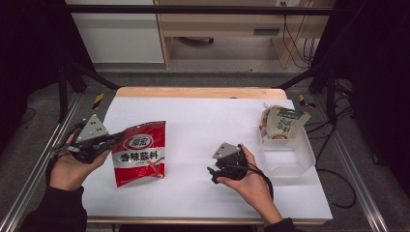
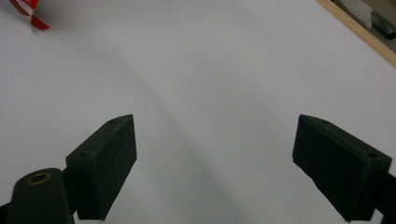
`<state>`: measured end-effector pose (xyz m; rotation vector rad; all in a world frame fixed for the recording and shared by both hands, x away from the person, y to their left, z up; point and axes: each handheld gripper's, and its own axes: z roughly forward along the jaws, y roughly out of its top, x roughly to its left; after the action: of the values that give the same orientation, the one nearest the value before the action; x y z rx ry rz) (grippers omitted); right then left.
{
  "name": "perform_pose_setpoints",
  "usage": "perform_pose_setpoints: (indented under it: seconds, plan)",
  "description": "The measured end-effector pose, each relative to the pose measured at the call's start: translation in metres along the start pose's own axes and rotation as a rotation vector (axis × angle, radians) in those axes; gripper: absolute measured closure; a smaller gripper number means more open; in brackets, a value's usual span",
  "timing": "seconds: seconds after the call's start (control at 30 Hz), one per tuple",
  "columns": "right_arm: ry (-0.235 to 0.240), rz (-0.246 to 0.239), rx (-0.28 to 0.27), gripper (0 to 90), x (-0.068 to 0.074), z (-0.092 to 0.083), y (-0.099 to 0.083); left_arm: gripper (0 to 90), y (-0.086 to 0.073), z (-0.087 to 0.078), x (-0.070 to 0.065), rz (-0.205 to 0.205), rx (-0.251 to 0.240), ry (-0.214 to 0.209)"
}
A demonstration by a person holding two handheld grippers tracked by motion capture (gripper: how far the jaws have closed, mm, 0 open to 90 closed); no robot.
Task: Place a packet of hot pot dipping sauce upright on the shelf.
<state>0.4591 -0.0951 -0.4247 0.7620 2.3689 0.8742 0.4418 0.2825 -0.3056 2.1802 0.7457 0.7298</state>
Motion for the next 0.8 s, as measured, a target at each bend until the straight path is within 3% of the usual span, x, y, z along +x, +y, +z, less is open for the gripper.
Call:
perform_pose_setpoints:
  seconds: [0.23, 0.67, 0.8]
  plan:
    - [0.004, -0.016, -0.014, 14.1, -0.004, -0.01, 0.011, 90.0, 0.012, -0.005, -0.015, 0.065, -0.011, -0.031]
    - [0.006, -0.076, -0.033, 14.0, -0.01, -0.033, 0.037, 90.0, 0.035, 0.0, -0.034, 0.131, -0.046, -0.125]
    - [0.011, -0.092, -0.037, 13.3, -0.013, -0.04, 0.044, 90.0, 0.043, 0.005, -0.039, 0.157, -0.035, -0.141]
